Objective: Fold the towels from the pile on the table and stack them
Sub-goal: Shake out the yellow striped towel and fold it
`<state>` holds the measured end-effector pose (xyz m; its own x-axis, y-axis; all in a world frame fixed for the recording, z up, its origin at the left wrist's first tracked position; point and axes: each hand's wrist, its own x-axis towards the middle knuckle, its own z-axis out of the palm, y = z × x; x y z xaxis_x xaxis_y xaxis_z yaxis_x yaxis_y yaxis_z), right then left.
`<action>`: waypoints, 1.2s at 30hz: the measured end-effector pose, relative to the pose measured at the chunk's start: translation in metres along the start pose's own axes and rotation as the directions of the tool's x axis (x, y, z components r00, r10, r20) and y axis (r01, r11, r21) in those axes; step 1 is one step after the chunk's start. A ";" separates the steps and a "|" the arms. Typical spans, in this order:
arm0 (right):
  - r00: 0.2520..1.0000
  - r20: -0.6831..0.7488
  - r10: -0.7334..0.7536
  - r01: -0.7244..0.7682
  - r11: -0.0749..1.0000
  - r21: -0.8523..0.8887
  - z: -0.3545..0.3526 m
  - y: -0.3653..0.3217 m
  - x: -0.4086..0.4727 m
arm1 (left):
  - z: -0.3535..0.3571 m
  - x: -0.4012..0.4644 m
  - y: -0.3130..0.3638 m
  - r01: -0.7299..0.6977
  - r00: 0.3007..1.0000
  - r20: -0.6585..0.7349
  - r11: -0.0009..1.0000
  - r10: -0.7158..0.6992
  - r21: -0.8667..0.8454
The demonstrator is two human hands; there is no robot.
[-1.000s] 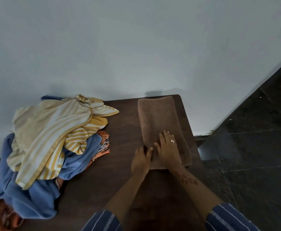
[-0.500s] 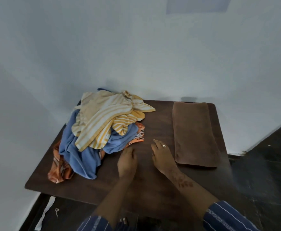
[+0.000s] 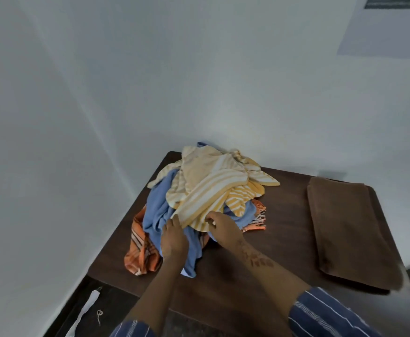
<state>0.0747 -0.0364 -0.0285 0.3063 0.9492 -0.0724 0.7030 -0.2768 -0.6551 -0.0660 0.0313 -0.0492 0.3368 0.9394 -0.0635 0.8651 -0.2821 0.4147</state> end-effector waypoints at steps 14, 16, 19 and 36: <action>0.995 -0.081 0.052 -0.042 0.992 0.120 0.057 -0.059 0.027 | -0.025 0.046 -0.040 -0.447 0.895 -0.141 0.838 0.424 -0.314; 0.974 -0.221 0.052 -0.027 0.993 0.114 0.045 -0.065 0.038 | -0.034 0.047 -0.032 -0.357 0.925 -0.076 0.782 0.373 -0.511; 0.958 -0.287 -0.005 0.015 0.999 0.033 0.016 -0.072 0.054 | -0.046 0.052 -0.025 -0.218 0.963 -0.051 0.653 0.265 -0.725; 0.717 -0.697 0.024 0.158 0.968 0.196 -0.207 -0.133 0.068 | -0.069 0.072 0.085 -0.197 0.974 -0.033 0.763 0.225 -0.615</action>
<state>0.1353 0.0342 0.2095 0.6839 0.5692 0.4564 0.6027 -0.0882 -0.7931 0.0058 0.0881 0.0445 0.5099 0.8580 0.0615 0.3655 -0.2808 0.8874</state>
